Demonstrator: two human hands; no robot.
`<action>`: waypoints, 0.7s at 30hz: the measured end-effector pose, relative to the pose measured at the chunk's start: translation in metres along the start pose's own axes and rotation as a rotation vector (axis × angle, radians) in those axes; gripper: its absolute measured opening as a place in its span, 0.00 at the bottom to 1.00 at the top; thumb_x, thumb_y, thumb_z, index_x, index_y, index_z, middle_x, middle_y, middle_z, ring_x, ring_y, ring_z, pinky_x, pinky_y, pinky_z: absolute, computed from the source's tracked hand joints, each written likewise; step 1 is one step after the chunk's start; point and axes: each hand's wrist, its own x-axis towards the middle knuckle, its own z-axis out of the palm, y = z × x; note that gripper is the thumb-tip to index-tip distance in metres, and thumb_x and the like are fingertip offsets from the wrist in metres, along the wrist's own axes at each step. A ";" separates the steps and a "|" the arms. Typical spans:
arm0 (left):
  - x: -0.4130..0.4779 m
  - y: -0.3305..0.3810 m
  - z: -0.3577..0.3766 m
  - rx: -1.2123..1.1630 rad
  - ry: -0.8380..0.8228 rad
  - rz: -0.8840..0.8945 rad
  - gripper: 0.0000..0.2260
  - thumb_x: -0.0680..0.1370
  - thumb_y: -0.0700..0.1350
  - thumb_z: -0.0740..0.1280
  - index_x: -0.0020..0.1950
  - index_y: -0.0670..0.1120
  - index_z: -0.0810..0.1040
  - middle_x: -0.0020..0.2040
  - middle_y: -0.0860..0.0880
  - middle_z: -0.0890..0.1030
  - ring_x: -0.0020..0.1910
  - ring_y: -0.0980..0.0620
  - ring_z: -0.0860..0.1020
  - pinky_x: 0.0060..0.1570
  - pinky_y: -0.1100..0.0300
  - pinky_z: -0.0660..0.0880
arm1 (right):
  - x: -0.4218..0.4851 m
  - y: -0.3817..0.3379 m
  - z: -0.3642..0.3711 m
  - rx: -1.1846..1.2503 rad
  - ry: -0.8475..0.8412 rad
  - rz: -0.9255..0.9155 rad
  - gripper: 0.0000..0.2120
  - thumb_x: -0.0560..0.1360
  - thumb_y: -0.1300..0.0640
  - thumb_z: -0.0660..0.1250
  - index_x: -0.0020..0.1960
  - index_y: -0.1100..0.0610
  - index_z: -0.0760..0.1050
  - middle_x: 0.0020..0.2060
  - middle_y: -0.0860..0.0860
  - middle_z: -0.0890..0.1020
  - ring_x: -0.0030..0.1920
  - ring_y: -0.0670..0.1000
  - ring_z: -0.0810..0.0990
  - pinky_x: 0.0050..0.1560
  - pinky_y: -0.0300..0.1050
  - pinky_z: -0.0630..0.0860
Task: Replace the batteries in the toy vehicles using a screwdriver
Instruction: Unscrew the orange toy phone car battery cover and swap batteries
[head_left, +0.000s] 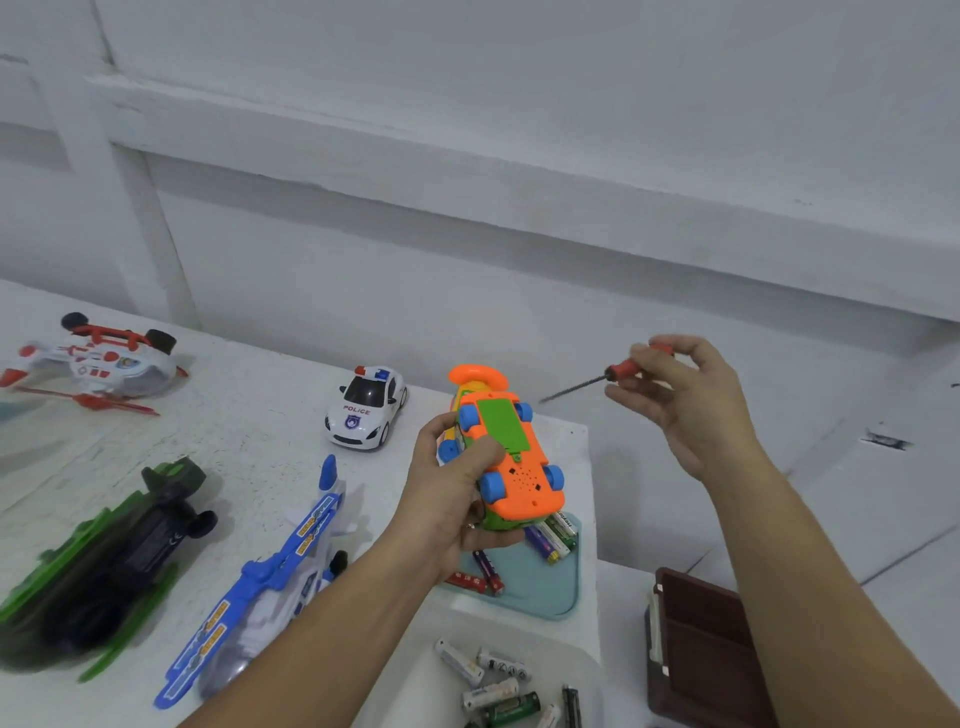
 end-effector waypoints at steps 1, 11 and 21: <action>0.001 0.000 -0.001 -0.006 0.004 0.001 0.17 0.77 0.41 0.68 0.60 0.59 0.71 0.57 0.42 0.81 0.40 0.37 0.84 0.30 0.50 0.79 | 0.006 0.009 -0.007 0.049 0.036 0.049 0.09 0.75 0.69 0.67 0.49 0.59 0.69 0.36 0.58 0.80 0.33 0.54 0.82 0.39 0.48 0.83; 0.004 -0.001 -0.012 -0.030 0.039 0.016 0.14 0.78 0.41 0.67 0.53 0.61 0.73 0.54 0.42 0.81 0.46 0.34 0.83 0.39 0.39 0.81 | 0.005 0.135 -0.049 -0.550 0.160 0.063 0.15 0.68 0.70 0.74 0.39 0.59 0.68 0.34 0.53 0.73 0.38 0.55 0.78 0.40 0.50 0.78; 0.003 -0.003 -0.015 0.006 0.027 0.004 0.14 0.78 0.42 0.66 0.54 0.62 0.73 0.55 0.41 0.80 0.39 0.37 0.84 0.33 0.46 0.82 | 0.001 0.159 -0.048 -0.830 0.005 0.021 0.10 0.70 0.66 0.71 0.46 0.53 0.80 0.43 0.46 0.76 0.42 0.41 0.75 0.38 0.24 0.68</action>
